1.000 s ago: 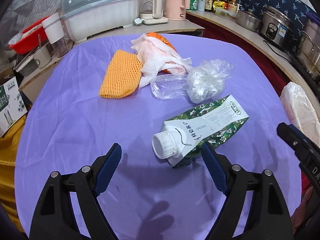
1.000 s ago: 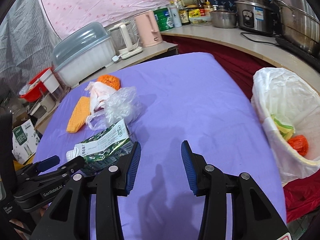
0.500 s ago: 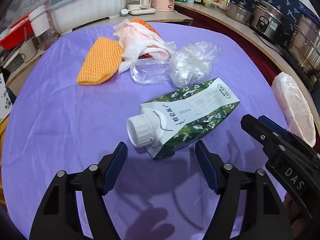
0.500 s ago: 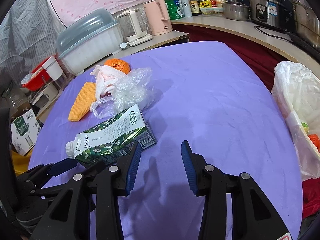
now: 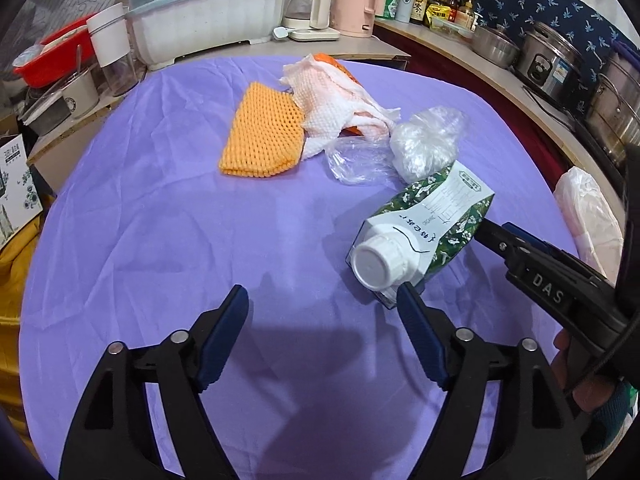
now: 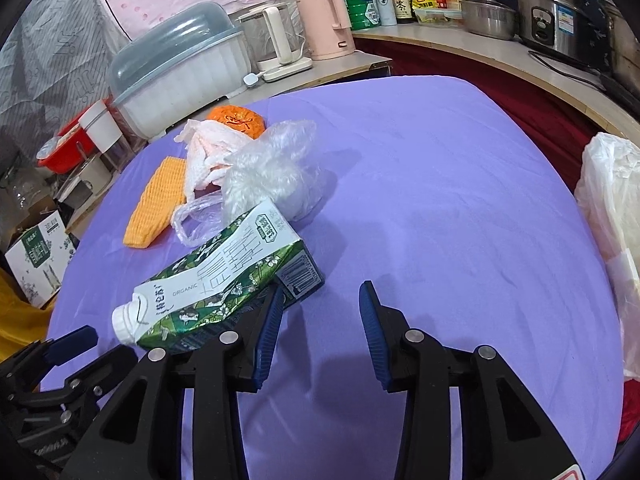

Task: Collect trash
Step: 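Move both open grippers back over the green-white milk carton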

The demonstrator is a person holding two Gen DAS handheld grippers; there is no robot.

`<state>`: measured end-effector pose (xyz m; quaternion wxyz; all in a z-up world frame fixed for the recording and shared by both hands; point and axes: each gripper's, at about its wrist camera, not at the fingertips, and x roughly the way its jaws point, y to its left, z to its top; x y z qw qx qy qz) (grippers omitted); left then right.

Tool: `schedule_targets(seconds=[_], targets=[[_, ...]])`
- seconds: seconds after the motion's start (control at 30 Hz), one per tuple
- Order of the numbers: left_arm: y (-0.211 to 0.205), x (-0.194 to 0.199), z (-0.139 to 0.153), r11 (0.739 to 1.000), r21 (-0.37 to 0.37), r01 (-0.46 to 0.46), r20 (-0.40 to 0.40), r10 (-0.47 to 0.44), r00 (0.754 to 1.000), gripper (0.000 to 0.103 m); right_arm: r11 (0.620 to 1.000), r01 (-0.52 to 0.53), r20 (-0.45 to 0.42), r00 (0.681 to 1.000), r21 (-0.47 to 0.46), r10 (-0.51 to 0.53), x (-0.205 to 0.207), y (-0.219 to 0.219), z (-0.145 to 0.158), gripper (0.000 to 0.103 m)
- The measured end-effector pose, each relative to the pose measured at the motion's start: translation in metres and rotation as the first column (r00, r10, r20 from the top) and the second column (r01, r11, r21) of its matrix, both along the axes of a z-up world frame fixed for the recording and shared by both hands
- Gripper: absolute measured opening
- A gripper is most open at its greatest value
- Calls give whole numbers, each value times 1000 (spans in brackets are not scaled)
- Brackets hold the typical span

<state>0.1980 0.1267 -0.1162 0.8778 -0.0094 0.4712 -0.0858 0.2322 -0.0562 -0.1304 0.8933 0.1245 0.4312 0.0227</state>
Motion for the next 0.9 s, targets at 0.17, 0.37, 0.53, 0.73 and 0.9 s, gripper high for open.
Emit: schedule_targets(seconds=[0.17, 0.37, 0.53, 0.73, 0.9], targets=[[-4, 8, -3, 1000, -3, 17, 8, -17, 1000, 80, 1000, 11, 1, 1000, -2, -11, 10, -2, -3, 38], [-20, 15, -5, 997, 2, 79, 18, -79, 997, 81, 999, 43, 8, 999, 17, -43, -2, -20, 6, 38], [-39, 21, -7, 990, 18, 137, 34, -137, 990, 82, 997, 69, 25, 997, 23, -69, -13, -35, 14, 38], [-58, 22, -8, 982, 7, 187, 36, -188, 982, 82, 996, 86, 26, 996, 19, -86, -16, -44, 15, 38], [-74, 27, -9, 980, 10, 197, 41, -197, 979, 83, 995, 95, 28, 995, 24, -96, -19, -49, 16, 38]])
